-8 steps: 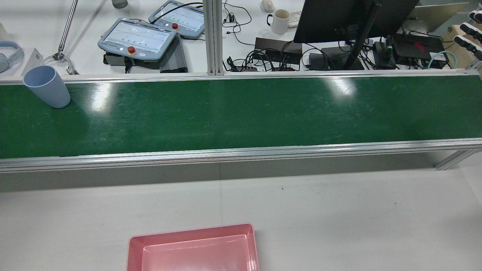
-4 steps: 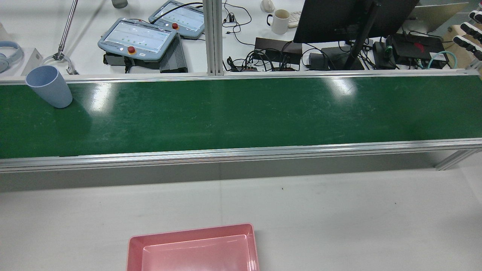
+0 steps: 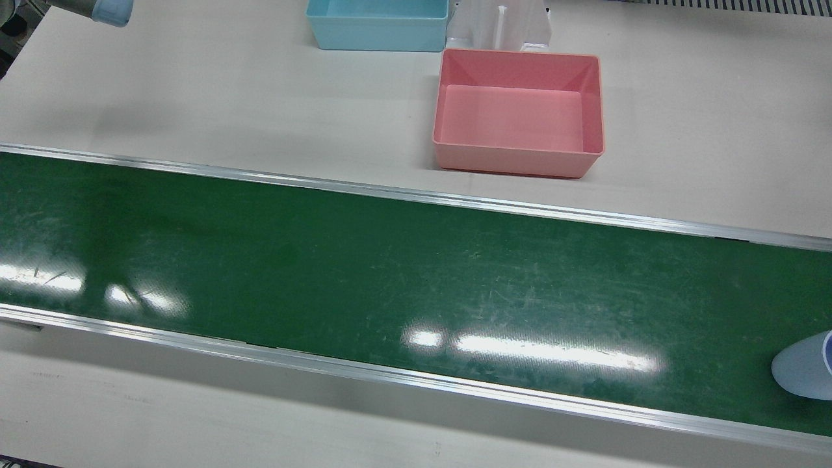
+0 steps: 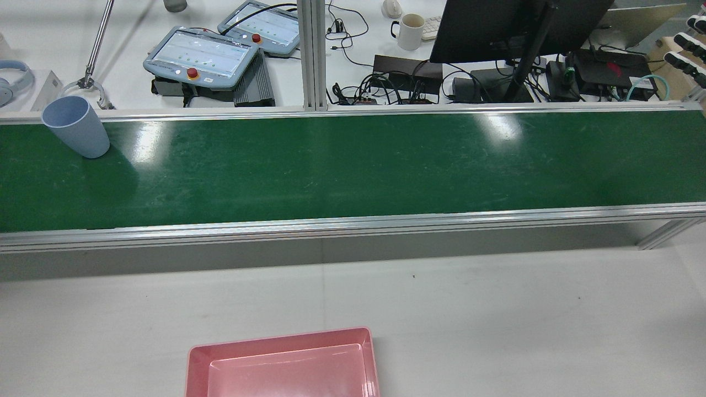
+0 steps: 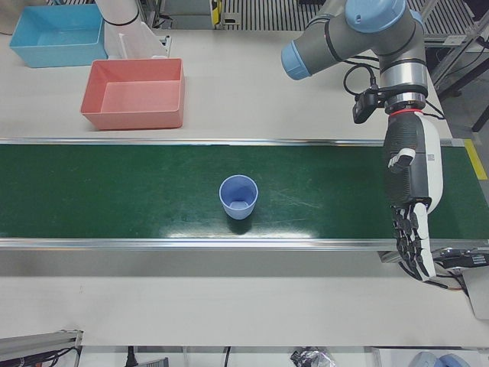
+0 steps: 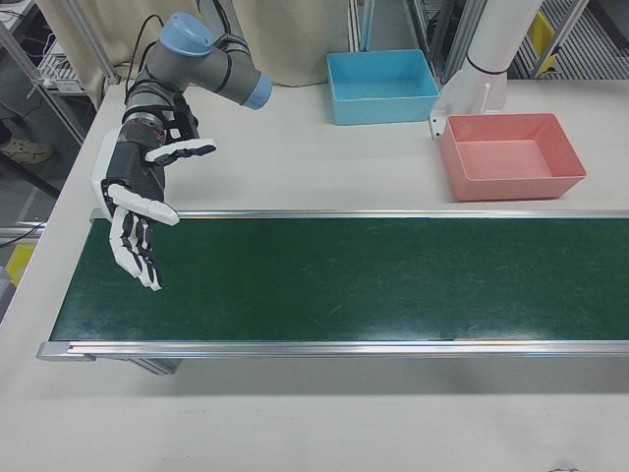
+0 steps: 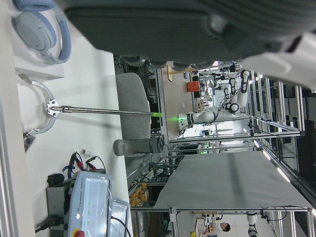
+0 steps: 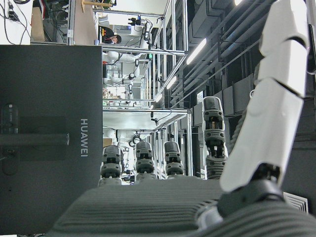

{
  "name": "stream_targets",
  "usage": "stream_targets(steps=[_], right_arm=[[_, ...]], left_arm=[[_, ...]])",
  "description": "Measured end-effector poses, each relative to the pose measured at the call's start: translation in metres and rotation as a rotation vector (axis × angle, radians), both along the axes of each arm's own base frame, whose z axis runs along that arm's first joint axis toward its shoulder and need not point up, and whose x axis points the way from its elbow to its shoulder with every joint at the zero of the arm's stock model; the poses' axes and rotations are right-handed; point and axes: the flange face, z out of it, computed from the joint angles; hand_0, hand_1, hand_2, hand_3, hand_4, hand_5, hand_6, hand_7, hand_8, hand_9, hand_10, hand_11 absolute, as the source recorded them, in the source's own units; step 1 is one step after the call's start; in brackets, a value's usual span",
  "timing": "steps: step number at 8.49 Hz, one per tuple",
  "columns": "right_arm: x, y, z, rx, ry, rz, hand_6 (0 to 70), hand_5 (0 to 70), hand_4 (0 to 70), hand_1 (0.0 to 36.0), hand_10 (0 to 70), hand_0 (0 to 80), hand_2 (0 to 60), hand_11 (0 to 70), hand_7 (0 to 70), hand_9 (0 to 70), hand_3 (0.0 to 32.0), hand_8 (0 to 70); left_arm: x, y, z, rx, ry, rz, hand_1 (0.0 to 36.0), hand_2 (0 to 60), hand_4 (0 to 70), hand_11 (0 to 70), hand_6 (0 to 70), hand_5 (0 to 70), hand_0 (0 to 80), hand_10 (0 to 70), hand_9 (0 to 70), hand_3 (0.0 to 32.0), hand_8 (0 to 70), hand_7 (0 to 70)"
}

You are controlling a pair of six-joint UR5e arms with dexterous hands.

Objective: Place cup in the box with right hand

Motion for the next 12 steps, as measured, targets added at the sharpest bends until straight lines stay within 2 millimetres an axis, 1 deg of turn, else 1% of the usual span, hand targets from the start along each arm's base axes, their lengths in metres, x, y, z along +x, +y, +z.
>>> stream_targets(steps=[1,8,12], right_arm=[[0.0,0.0,0.0001,0.0,0.0,0.0,4.0,6.1,21.4,17.2,8.4,50.9,9.8,13.3,20.8,13.4,11.6,10.7],[0.0,0.0,0.0008,-0.002,0.0,0.0,4.1,6.0,22.3,17.0,8.7,50.8,10.2,13.7,21.1,13.6,11.6,10.9],[0.0,0.0,0.0007,-0.001,0.0,0.0,4.2,6.0,23.1,16.9,8.8,50.7,10.7,13.8,21.4,13.9,10.8,11.0]], left_arm=[[0.0,0.0,0.0,0.0,0.0,0.0,0.0,0.0,0.0,0.0,0.0,0.0,0.0,0.0,0.0,0.0,0.0,0.0],[0.0,0.0,-0.0002,0.001,0.0,0.0,0.0,0.0,0.0,0.0,0.0,0.0,0.0,0.0,0.0,0.0,0.0,0.0],[0.0,0.0,0.0,0.0,0.0,0.0,0.0,0.0,0.0,0.0,0.0,0.0,0.0,0.0,0.0,0.0,0.0,0.0]])
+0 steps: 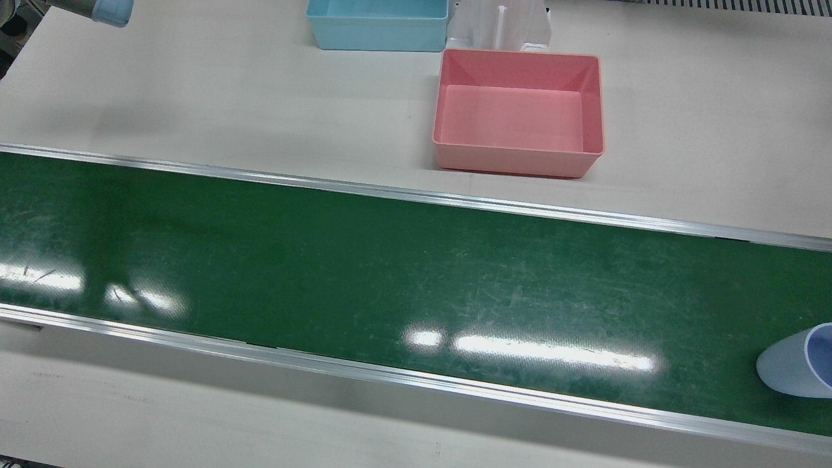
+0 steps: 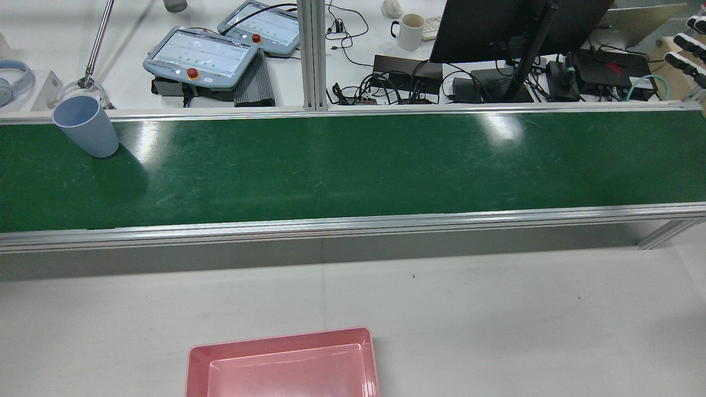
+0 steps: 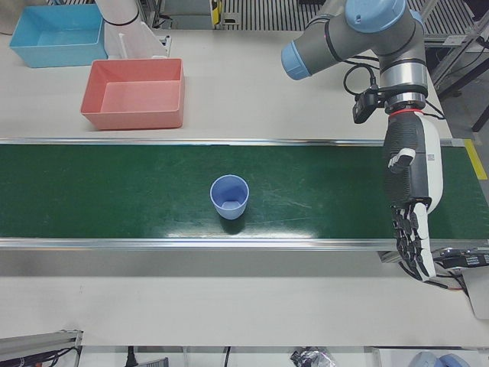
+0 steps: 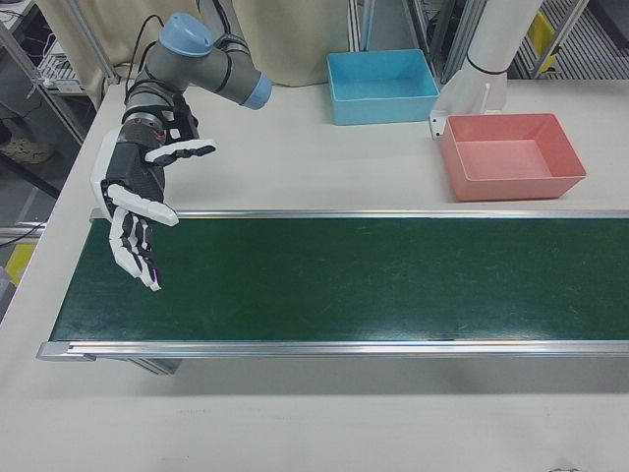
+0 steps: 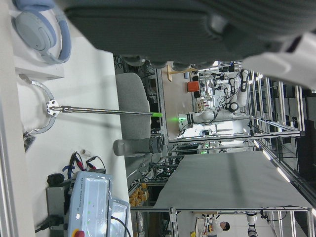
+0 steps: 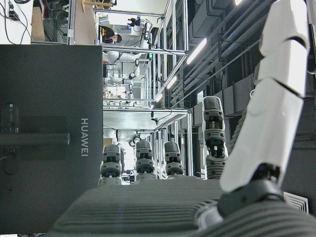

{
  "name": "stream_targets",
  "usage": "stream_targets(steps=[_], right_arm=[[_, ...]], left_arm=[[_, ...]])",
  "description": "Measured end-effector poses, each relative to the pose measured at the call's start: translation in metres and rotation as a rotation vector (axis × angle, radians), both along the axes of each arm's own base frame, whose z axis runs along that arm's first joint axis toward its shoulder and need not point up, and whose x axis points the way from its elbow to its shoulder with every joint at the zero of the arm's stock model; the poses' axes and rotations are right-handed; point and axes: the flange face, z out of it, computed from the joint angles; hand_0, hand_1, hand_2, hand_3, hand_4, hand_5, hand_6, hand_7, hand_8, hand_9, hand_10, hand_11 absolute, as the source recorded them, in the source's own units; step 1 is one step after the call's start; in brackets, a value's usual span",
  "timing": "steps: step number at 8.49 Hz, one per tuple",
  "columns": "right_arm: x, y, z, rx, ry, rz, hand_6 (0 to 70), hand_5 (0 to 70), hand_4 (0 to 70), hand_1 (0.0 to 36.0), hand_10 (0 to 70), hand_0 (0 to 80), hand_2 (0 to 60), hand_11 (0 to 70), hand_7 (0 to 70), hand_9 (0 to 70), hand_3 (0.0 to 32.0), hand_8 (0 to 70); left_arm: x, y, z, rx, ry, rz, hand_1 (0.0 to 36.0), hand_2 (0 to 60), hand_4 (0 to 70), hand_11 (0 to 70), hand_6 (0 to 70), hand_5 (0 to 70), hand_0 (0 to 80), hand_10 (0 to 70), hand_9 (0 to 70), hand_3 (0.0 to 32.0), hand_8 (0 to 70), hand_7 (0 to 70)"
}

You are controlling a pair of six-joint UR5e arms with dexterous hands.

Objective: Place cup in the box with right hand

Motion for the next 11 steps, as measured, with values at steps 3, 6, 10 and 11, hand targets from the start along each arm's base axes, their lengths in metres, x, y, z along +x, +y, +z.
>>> stream_targets(steps=[3,6,10,11], right_arm=[[0.0,0.0,0.0,0.0,0.0,0.0,4.1,6.0,23.0,16.9,8.7,50.6,10.7,13.6,21.3,13.8,11.2,11.0],[0.0,0.0,0.0,0.0,0.0,0.0,4.2,5.8,24.3,16.6,8.7,50.4,11.2,13.6,21.0,13.6,9.4,11.0],[0.0,0.0,-0.0007,0.001,0.0,0.0,4.3,5.9,24.8,16.9,8.7,50.7,10.8,13.6,21.3,13.8,8.8,11.0],[0.0,0.0,-0.0008,0.002,0.0,0.0,4.4,5.9,25.2,16.9,8.9,50.9,10.8,13.8,21.5,13.9,8.4,11.1]], left_arm=[[0.0,0.0,-0.0002,0.001,0.0,0.0,0.0,0.0,0.0,0.0,0.0,0.0,0.0,0.0,0.0,0.0,0.0,0.0],[0.0,-0.0001,0.0,0.0,0.0,0.0,0.0,0.0,0.0,0.0,0.0,0.0,0.0,0.0,0.0,0.0,0.0,0.0],[0.0,0.0,0.0,0.0,0.0,0.0,0.0,0.0,0.0,0.0,0.0,0.0,0.0,0.0,0.0,0.0,0.0,0.0],[0.0,0.0001,0.0001,-0.001,0.0,0.0,0.0,0.0,0.0,0.0,0.0,0.0,0.0,0.0,0.0,0.0,0.0,0.0]])
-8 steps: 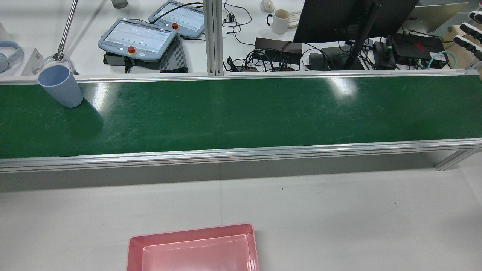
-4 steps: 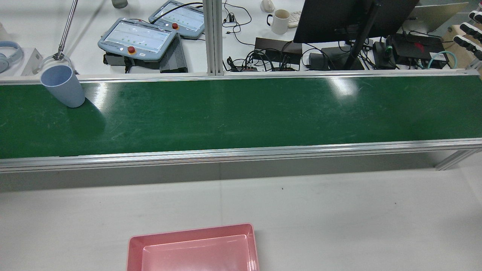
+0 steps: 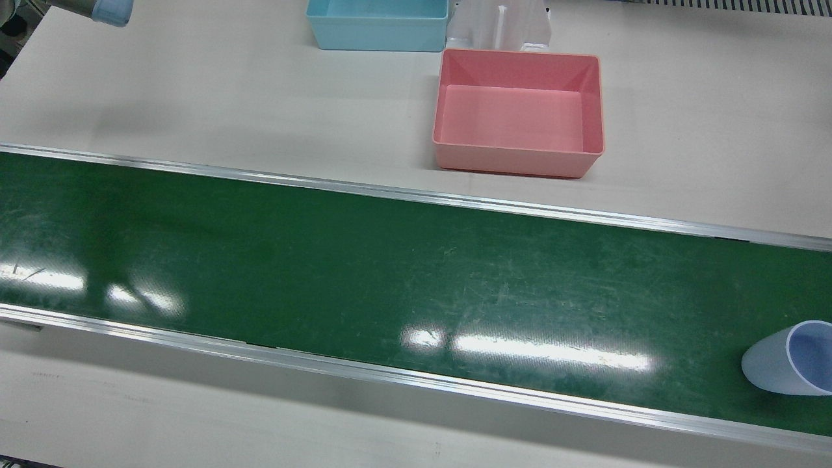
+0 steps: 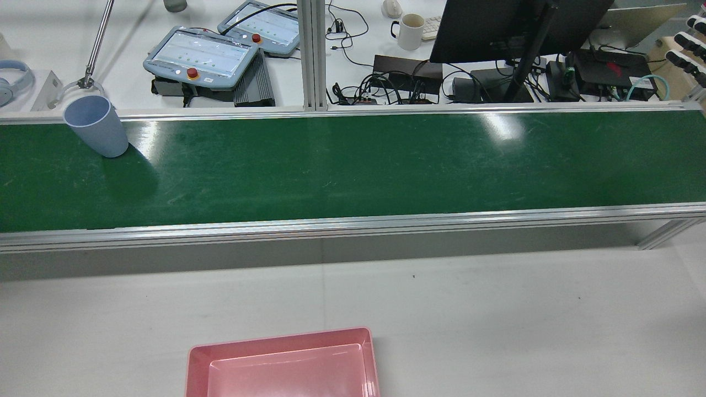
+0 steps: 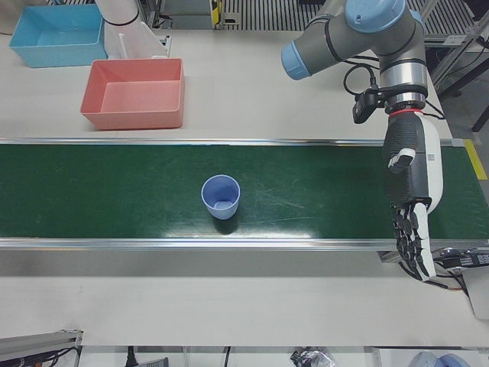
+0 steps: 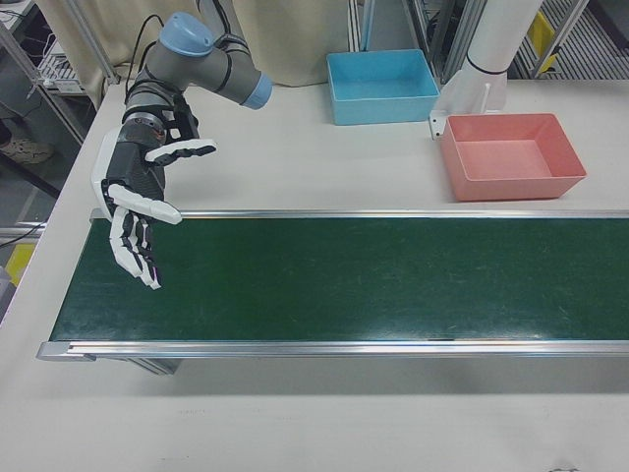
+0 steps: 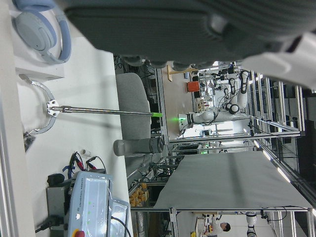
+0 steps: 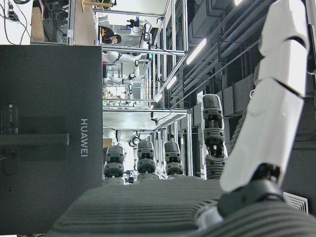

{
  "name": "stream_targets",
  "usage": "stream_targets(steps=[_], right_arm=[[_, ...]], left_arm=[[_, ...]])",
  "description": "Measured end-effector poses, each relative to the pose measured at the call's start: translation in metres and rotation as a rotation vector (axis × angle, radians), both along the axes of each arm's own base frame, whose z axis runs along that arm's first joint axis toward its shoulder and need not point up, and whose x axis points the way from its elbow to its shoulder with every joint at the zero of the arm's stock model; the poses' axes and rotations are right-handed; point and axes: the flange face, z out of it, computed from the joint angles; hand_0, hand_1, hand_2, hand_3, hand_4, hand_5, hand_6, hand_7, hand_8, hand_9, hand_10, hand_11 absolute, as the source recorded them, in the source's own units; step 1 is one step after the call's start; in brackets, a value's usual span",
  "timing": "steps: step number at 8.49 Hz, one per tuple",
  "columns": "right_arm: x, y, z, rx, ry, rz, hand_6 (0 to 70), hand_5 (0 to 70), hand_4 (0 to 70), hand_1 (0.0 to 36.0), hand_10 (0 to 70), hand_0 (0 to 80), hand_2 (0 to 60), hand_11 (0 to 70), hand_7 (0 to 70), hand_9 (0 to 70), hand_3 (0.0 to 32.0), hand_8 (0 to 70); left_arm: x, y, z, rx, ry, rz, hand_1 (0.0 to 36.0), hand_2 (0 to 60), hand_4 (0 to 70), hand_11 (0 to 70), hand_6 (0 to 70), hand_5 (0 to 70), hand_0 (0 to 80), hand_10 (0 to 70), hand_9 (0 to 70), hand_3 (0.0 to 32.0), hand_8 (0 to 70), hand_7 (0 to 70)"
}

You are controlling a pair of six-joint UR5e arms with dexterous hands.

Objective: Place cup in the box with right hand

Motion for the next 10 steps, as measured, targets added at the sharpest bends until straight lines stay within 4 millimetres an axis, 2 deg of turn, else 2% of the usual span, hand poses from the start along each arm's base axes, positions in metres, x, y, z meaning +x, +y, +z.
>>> stream_targets(steps=[7,10], right_arm=[[-0.0002,0.0,-0.0006,0.001,0.0,0.0,4.3,6.0,23.7,17.3,8.6,50.8,11.3,13.6,20.9,13.6,9.2,10.9],[-0.0005,0.0,-0.0002,0.0,0.0,-0.001,4.6,6.1,24.5,17.5,9.1,51.1,11.4,14.2,21.8,14.0,8.2,11.1]], left_arm=[[0.0,-0.0001,-0.0001,0.001,0.0,0.0,0.0,0.0,0.0,0.0,0.0,0.0,0.0,0.0,0.0,0.0,0.0,0.0],[0.0002,0.0,0.0,0.0,0.0,0.0,0.0,0.0,0.0,0.0,0.0,0.0,0.0,0.0,0.0,0.0,0.0,0.0]])
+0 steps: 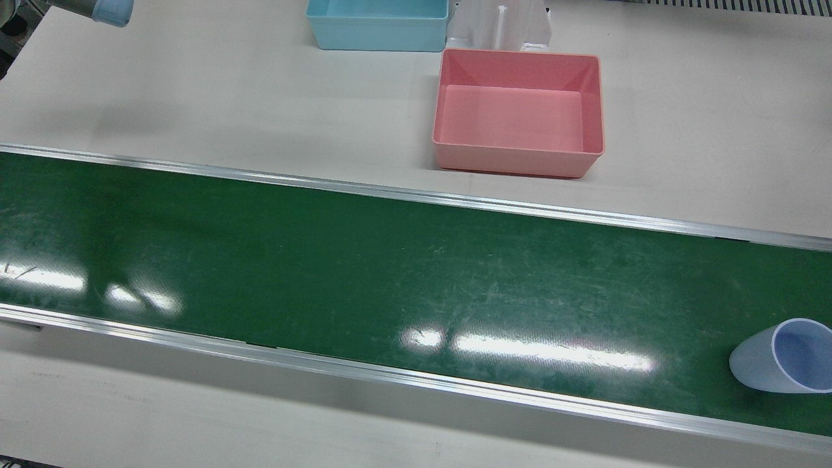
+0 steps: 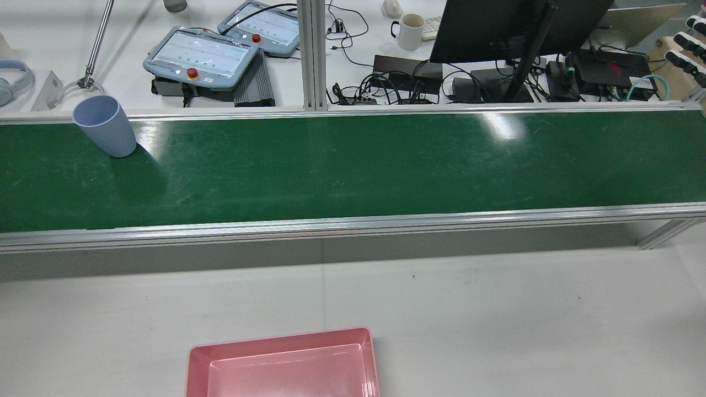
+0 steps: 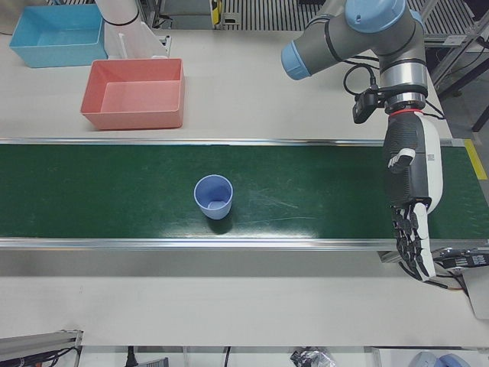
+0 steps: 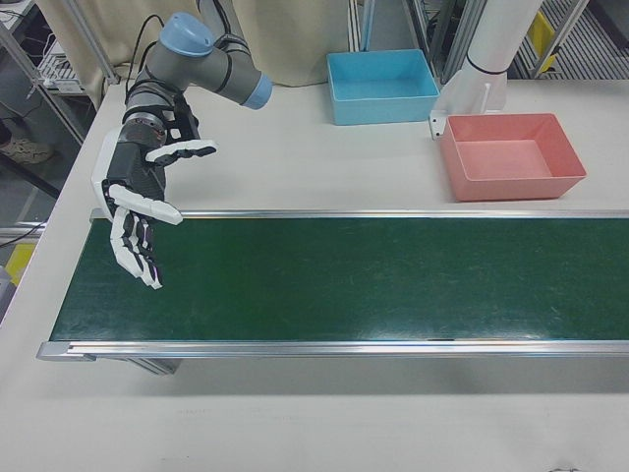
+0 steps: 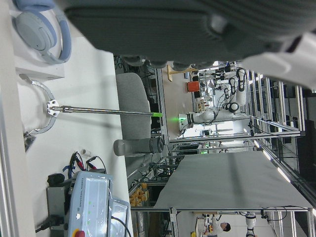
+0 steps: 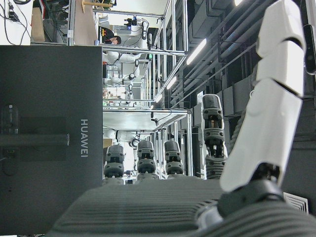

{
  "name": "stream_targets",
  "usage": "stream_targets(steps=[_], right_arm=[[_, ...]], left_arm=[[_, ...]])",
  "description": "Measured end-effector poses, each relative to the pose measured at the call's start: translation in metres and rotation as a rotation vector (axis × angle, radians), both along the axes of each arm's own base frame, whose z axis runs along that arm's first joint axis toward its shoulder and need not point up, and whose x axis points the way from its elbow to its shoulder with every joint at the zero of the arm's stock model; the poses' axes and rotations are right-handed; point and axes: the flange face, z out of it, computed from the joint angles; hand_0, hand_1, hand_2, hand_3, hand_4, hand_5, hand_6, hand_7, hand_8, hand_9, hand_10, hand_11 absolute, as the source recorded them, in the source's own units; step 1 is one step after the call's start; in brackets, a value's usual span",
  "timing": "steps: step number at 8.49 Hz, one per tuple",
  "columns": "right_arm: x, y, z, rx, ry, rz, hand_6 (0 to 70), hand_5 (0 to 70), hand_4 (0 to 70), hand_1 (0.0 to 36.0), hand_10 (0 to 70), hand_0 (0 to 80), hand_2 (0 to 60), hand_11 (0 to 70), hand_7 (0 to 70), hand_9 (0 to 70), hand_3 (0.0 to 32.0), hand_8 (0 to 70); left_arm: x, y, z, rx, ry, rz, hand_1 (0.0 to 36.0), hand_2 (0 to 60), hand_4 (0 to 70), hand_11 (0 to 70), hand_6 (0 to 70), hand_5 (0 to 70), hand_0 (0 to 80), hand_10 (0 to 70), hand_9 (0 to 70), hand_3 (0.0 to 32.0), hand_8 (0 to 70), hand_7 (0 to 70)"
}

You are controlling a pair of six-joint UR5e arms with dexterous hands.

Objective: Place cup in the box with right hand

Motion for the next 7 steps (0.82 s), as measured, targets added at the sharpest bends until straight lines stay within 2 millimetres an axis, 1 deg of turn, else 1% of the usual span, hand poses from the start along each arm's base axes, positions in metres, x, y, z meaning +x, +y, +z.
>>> stream_targets(steps=[2,7], right_arm=[[0.0004,0.0001,-0.0001,-0.001,0.0,0.001,4.5,6.2,24.4,17.6,8.9,51.2,11.6,14.0,21.8,14.1,9.2,11.1],[0.0002,-0.0003,-0.0006,0.0,0.0,0.001,4.6,6.1,25.2,17.7,9.1,51.2,11.8,14.2,22.4,14.4,8.6,11.3]], left_arm=[[0.0,-0.0001,-0.0002,0.001,0.0,0.0,0.0,0.0,0.0,0.0,0.0,0.0,0.0,0.0,0.0,0.0,0.0,0.0],[-0.0002,-0.0001,-0.0002,0.001,0.0,0.0,0.0,0.0,0.0,0.0,0.0,0.0,0.0,0.0,0.0,0.0,0.0,0.0]])
